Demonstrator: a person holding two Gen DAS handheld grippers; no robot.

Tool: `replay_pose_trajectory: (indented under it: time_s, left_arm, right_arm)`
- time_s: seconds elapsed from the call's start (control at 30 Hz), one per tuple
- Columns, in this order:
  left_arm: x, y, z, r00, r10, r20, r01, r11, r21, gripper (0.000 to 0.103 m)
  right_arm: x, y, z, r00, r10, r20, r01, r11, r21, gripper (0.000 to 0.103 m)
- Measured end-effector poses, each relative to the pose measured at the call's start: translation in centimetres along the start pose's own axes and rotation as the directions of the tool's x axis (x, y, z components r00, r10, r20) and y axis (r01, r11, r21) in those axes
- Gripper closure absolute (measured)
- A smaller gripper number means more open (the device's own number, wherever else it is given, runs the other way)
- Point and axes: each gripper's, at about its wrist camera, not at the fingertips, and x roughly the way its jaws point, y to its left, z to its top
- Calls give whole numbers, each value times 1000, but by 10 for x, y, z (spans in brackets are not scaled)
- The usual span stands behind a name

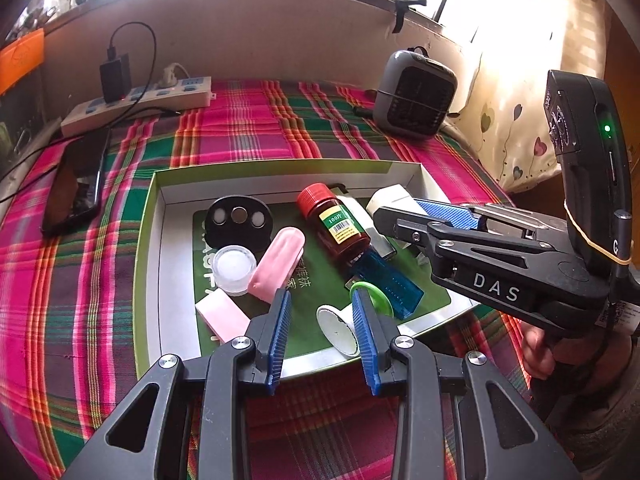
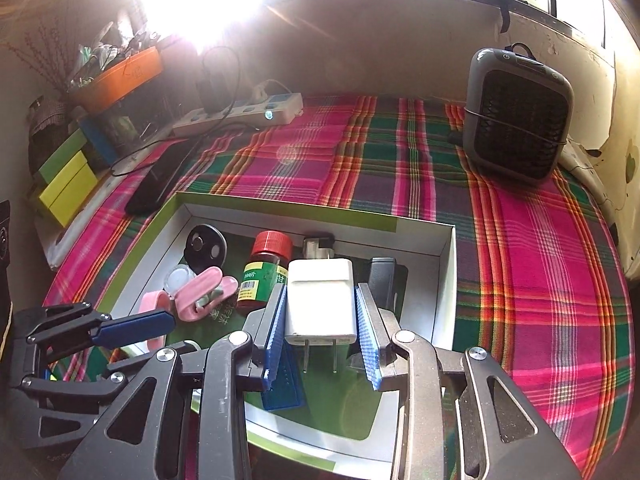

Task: Organize rigid objects
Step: 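Release the green-topped item in the tray with the left tool while the right tool releases the charger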

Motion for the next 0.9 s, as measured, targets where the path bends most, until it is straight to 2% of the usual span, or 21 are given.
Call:
replay_pose_trajectory:
  time_s: [0.4, 0.9]
  left_arm:
    - [-1, 2, -1, 1000, 1, 2, -1, 1000, -3, 72]
    - [-2, 0, -1, 1000, 25, -5, -25, 1000, -3, 72]
  right_arm:
    - [15, 3, -2, 1000, -5, -28, 5, 1000, -13, 68]
    - [9, 4, -6, 1000, -11, -5, 11, 1000, -5, 68]
